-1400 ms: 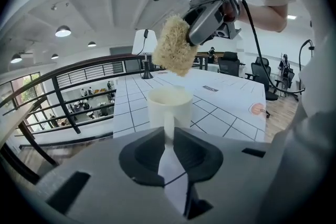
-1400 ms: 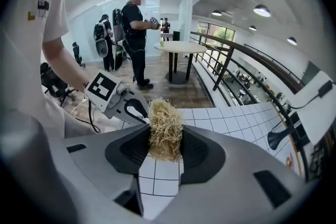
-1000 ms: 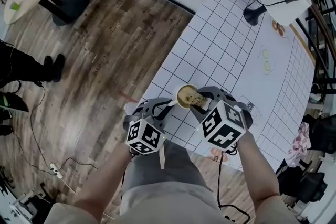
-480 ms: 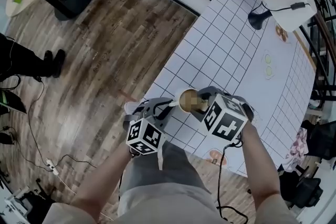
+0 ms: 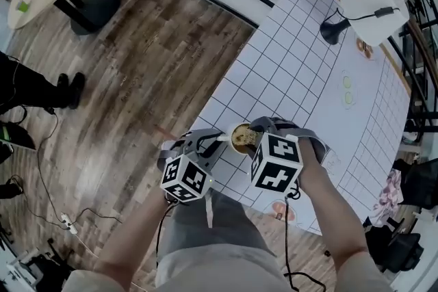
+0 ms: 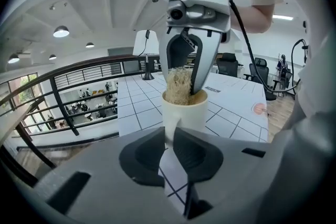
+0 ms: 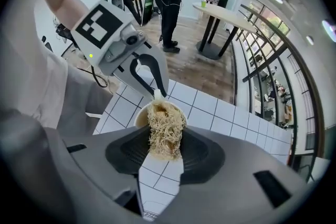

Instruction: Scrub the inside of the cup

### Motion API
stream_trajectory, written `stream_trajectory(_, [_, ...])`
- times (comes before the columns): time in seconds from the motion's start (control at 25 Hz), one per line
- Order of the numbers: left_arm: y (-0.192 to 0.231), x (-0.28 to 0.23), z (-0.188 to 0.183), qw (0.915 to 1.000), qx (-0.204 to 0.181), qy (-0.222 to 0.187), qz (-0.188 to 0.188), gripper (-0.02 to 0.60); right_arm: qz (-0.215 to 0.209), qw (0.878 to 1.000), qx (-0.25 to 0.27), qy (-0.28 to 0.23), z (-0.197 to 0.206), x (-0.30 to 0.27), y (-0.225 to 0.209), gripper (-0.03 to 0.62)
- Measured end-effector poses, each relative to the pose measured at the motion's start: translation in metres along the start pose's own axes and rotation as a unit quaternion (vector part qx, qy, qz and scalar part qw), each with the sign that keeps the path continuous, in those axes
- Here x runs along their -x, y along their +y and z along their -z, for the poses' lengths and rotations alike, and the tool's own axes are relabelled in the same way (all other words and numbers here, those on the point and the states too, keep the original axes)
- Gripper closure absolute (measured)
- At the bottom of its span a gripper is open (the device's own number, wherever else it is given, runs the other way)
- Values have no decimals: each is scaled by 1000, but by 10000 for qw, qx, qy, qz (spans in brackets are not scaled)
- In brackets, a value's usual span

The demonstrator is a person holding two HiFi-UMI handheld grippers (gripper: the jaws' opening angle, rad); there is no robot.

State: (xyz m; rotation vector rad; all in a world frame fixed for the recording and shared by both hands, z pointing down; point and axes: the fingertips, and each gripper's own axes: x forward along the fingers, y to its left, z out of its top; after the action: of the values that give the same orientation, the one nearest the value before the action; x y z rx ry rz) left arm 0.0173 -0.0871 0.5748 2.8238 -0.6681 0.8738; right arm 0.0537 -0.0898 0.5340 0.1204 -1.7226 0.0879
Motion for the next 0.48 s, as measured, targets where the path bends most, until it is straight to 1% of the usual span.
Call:
stream_trajectory(0.08, [0,0,2,9999,143,2,93,525,49,10000,-1,-24,-1,-12,1,442])
stream_trajectory(0.16, [-3,0,3,9999,42,47,154,525,-67,9998,111,-149,-1,-19,8,450])
stream_trajectory(0.24, [-4,-1,3,9998,-84,114,137,525,-294,9987,252,-326,1,-19,13,453])
stream_trajectory(0.32, [-2,-2,4,9999,-1,149,70,525,-696,9956,384,-497,2,-15,21,457])
stream_trajectory(0.44, [-2,-5,6,9997,120,196,5,532,-1433,9851,579,-756,0,1,43,455])
stream_trajectory(0.48, [-2,-5,6,9997,140,190,5,535,-1562,9823,603,-839,-2,9,49,454])
